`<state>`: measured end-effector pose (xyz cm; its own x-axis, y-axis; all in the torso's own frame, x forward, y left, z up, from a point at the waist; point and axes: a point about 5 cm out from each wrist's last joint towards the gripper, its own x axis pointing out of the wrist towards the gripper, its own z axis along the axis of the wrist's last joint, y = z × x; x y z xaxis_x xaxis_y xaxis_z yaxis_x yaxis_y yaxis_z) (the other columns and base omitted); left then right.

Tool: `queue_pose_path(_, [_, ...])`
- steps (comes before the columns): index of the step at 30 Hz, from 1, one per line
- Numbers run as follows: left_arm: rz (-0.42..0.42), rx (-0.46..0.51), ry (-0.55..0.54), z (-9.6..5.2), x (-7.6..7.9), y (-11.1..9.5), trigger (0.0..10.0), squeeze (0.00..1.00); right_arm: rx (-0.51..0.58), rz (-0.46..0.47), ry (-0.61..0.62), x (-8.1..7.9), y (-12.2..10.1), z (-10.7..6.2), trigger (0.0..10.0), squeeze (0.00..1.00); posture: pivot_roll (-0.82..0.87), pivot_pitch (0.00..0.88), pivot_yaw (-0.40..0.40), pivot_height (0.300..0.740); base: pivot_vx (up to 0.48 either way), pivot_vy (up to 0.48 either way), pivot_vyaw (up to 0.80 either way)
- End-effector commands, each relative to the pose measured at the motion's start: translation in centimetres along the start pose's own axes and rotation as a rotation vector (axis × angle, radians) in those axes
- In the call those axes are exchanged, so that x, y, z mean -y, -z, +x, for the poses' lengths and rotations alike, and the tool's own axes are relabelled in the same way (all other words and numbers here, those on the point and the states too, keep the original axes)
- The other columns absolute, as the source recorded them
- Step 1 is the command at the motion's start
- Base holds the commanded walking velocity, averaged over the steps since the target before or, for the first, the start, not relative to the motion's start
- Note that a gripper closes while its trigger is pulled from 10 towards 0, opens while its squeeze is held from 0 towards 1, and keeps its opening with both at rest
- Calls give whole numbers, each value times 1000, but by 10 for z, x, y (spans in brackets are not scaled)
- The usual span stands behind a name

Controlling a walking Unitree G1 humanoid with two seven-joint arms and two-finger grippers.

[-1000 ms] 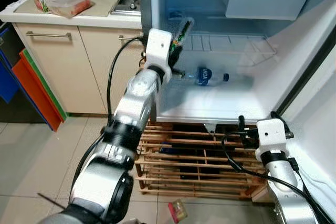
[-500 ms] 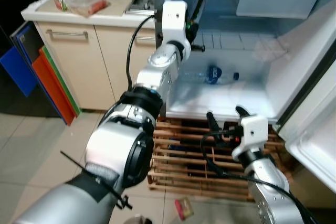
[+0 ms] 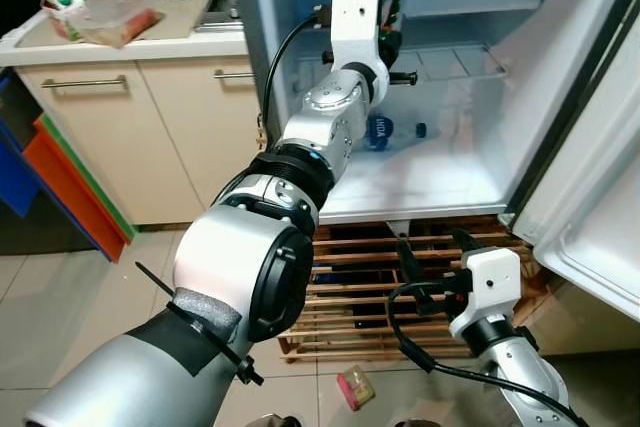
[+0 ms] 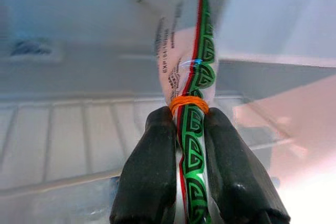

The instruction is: Restocking fridge

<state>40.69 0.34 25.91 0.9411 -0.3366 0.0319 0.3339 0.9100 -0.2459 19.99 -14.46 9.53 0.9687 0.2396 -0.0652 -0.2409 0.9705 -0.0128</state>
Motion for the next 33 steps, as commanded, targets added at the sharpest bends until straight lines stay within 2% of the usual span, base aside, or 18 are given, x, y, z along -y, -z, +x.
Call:
queue_pose_path(1, [-21,-4,-56,0,-8,-1,10000,0,0,2,7,0,-3,-2,10000,0,-273,63,109,740,0,0,0])
queue_pose_path(2, [-52,3,-112,-1,-18,-1,10000,0,-11,1,6,0,-2,-5,10000,0,-274,65,103,740,0,0,0])
queue_pose_path(4, [-66,10,-136,-1,-22,-3,10000,0,-17,-1,5,0,-3,-7,10000,0,-276,66,98,740,0,0,0])
queue_pose_path(11, [-127,2,-144,-1,-29,-6,10000,0,-40,-10,3,1,-3,-13,10000,0,-287,75,82,740,0,0,0])
queue_pose_path(13, [-141,-4,-164,-2,-35,-7,10000,1000,-49,-10,1,1,-3,-15,10000,0,-288,76,80,740,0,0,0])
queue_pose_path(23, [-158,10,-207,-3,-52,-15,10000,1000,-72,-1,0,-2,-1,-22,10000,0,-291,81,75,740,0,0,0])
queue_pose_path(25, [-163,31,-221,-3,-57,-23,10000,1000,-80,0,-2,-3,0,-24,10000,0,-294,75,73,740,0,0,0])
queue_pose_path(33, [-170,62,-247,-4,-64,-34,10000,1000,-91,-3,-4,-1,1,-26,10000,0,-300,70,65,740,0,0,0])
